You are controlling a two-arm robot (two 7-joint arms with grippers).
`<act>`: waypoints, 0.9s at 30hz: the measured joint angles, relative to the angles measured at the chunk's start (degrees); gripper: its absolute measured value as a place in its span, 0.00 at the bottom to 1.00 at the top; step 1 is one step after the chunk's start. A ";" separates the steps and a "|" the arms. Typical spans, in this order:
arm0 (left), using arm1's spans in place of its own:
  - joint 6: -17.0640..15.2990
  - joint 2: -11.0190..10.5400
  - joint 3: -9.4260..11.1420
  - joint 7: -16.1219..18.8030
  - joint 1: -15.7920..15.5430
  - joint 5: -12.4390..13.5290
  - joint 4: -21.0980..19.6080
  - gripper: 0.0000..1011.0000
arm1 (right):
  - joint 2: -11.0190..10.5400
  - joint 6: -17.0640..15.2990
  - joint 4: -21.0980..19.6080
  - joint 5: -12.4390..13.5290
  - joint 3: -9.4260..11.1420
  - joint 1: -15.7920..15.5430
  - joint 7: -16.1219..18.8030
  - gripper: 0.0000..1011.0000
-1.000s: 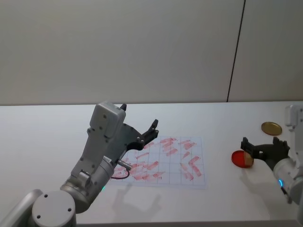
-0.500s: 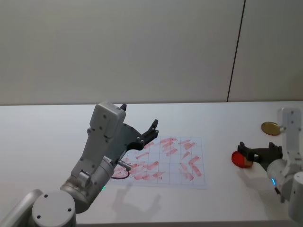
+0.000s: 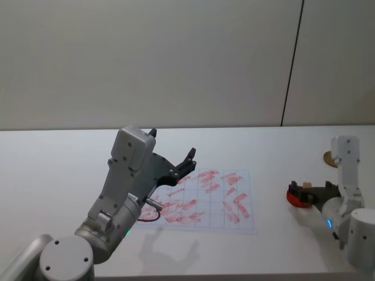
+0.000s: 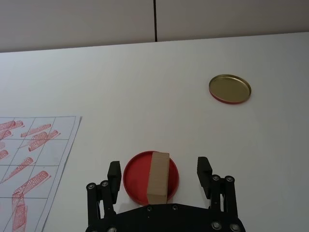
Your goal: Use the one hand to pick up the stamp and affix it onto the A4 paper.
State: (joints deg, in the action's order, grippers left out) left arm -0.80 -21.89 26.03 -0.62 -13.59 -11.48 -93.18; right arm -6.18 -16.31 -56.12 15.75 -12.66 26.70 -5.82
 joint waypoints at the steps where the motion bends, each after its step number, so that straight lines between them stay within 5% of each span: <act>1: 0.00 0.00 0.00 0.00 0.00 0.00 0.00 0.98 | 0.00 0.00 0.00 0.00 0.00 0.00 0.00 0.97; 27: 0.00 0.00 0.00 0.00 0.00 0.00 0.00 0.98 | 1.78 -0.59 6.54 -1.41 -0.38 3.76 -0.56 0.22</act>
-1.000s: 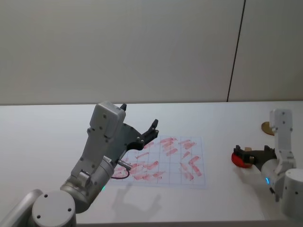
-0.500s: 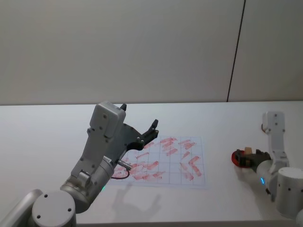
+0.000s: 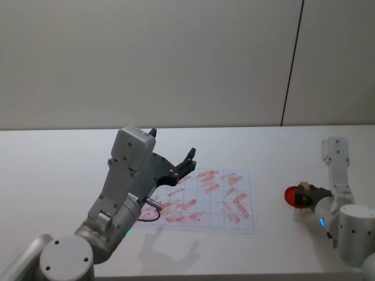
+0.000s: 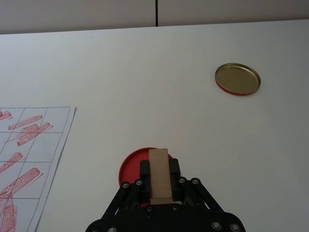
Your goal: Use the one hand to pick up the stamp and affix it onto the A4 paper.
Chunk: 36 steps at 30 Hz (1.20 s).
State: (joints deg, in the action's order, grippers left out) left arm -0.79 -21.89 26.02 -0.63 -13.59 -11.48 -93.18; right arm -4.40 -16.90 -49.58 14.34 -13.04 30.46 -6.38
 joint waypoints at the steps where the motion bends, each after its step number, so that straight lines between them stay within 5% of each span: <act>1: 0.00 0.00 0.00 0.00 0.00 0.00 0.00 0.98 | 0.03 -0.01 -0.01 -0.12 -0.01 0.03 -0.11 0.21; 21: 0.00 0.00 0.00 0.00 0.00 0.00 0.00 0.98 | -0.04 -0.38 -4.87 -3.13 -0.16 -0.52 -0.58 0.21; 36: 0.00 0.00 0.00 0.00 0.00 0.00 0.00 0.98 | 0.08 -1.67 -2.85 -4.19 -0.20 -0.07 1.94 0.21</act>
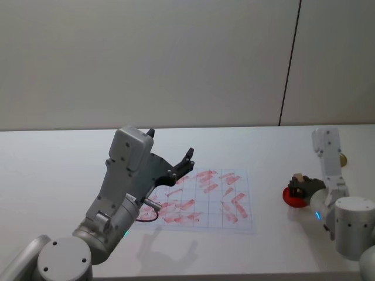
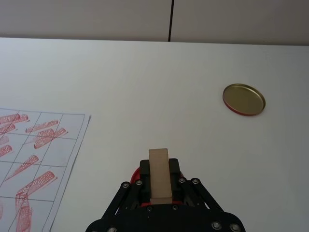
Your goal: Use the one hand to pick up the stamp and affix it onto the A4 paper.
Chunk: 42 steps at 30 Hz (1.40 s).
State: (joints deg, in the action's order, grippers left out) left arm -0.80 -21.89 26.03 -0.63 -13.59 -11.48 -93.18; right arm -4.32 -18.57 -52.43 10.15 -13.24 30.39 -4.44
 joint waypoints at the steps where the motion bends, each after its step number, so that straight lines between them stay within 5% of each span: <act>1: 0.00 0.00 0.00 0.00 0.00 0.00 0.00 0.98 | 0.03 0.03 0.24 -0.05 -0.01 0.06 0.16 0.21; 42: 0.00 0.00 0.00 0.00 0.00 0.00 0.00 0.98 | 1.91 3.44 13.88 -0.52 0.64 5.58 2.01 0.21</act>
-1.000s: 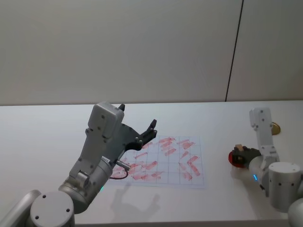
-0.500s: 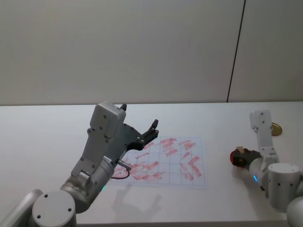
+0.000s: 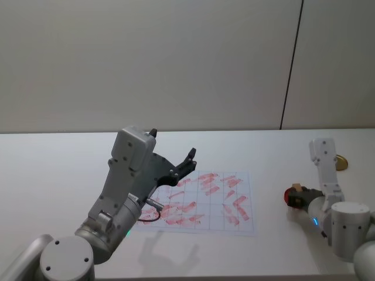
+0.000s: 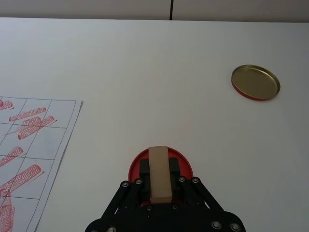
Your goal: Use the one hand to pick up the stamp and affix it onto the A4 paper.
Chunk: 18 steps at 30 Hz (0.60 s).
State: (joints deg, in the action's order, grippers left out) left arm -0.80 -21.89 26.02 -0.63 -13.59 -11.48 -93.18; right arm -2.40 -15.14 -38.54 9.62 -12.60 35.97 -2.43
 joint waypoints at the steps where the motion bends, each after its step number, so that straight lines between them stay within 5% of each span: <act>1: 0.00 0.00 0.00 0.00 0.00 0.00 0.00 0.98 | 0.03 0.00 0.26 0.04 0.07 0.07 0.04 0.21; 11: 0.00 0.00 0.00 0.00 0.00 0.00 0.00 0.98 | 0.03 0.00 0.24 0.21 0.37 -0.06 0.29 0.21; 18: 0.00 0.00 0.00 0.00 0.00 0.00 0.00 0.98 | -0.33 -0.26 -3.28 0.06 0.49 -1.51 0.31 0.21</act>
State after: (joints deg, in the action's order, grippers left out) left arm -0.80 -21.89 26.03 -0.63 -13.59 -11.48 -93.18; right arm -2.73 -15.40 -41.83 9.68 -12.10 34.46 -2.12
